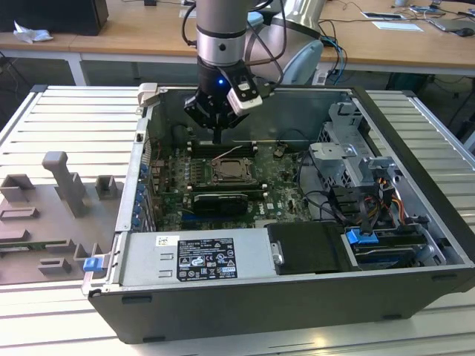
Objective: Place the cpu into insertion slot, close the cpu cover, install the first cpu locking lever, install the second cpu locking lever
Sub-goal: 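Install the first cpu locking lever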
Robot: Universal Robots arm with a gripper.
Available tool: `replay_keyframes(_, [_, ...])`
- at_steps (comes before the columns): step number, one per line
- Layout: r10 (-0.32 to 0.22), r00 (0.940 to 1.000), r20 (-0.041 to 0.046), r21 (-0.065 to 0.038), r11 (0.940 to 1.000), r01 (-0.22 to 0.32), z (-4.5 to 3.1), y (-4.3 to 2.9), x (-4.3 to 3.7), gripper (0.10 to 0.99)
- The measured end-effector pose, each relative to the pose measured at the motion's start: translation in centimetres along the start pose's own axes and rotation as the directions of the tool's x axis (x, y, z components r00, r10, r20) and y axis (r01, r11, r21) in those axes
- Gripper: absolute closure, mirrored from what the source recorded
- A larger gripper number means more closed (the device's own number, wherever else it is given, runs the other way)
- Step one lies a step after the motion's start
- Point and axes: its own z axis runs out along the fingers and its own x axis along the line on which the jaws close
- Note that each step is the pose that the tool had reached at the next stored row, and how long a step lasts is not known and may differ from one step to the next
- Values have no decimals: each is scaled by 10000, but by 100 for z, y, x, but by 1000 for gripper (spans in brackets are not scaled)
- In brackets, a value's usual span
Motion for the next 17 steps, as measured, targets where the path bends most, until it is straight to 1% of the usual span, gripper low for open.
replay_keyframes(1, [1,10000,0,-1,10000,-1,1,-1,0,980])
replay_keyframes(3, [-1,10000,-1,-87,10000,1,2,-1,0,980])
replay_keyframes(8, [-1,10000,-1,-172,9999,1,3,0,0,980])
replay_keyframes(17, [-2,10000,-3,-250,9997,2,3,-1,0,980])
